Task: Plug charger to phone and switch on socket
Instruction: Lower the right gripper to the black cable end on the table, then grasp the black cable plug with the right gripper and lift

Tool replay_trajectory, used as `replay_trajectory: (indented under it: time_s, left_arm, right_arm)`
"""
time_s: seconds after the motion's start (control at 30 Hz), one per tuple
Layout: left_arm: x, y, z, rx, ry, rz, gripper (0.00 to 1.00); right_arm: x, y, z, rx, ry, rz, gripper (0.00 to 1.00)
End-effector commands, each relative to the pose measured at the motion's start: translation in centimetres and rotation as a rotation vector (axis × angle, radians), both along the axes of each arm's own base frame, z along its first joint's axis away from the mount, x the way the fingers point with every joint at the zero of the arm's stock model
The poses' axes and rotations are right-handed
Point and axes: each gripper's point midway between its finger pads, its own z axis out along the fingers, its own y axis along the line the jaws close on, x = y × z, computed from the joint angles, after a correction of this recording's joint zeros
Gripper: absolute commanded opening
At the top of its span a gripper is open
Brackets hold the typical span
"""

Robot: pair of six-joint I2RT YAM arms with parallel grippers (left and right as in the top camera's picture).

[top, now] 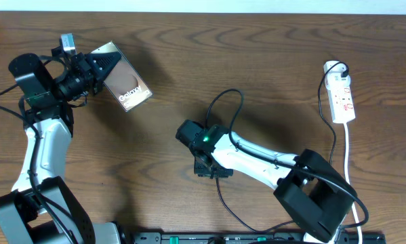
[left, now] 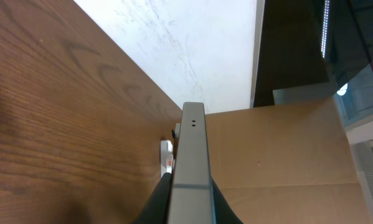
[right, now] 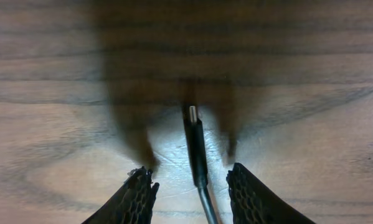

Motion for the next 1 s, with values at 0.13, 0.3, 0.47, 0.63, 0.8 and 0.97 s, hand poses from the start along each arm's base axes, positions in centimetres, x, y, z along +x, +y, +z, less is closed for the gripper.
replay_trajectory:
  time_s: [0.13, 0.3, 0.47, 0.63, 0.8, 0.97]
  left_arm:
    - [-0.4, -0.1, 0.8, 0.012, -0.036, -0.016, 0.07]
    - [-0.2, 0.1, 0.7, 0.018, -0.034, 0.002, 0.07]
    - [-0.1, 0.1, 0.7, 0.019, -0.034, 0.006, 0.07]
    - [-0.1, 0.1, 0.7, 0.019, -0.034, 0.005, 0.07]
    - [-0.1, 0.2, 0.7, 0.019, -0.034, 0.006, 0.07]
    - [-0.1, 0.2, 0.7, 0.02, -0.034, 0.008, 0.08]
  right_arm:
    - [-0.3, -0.2, -0.7, -0.021, 0.007, 0.001, 0.36]
    - [-0.2, -0.3, -1.3, -0.013, 0.036, -0.007, 0.32]
    - [-0.2, -0.5, -1.8, -0.004, 0.071, -0.016, 0.25]
    - [-0.2, -0.5, -1.8, -0.004, 0.07, -0.017, 0.24]
    - [-0.1, -0.5, -1.8, -0.002, 0.067, -0.017, 0.22]
    - [0.0, -0.6, -1.8, -0.001, 0.067, -0.022, 0.08]
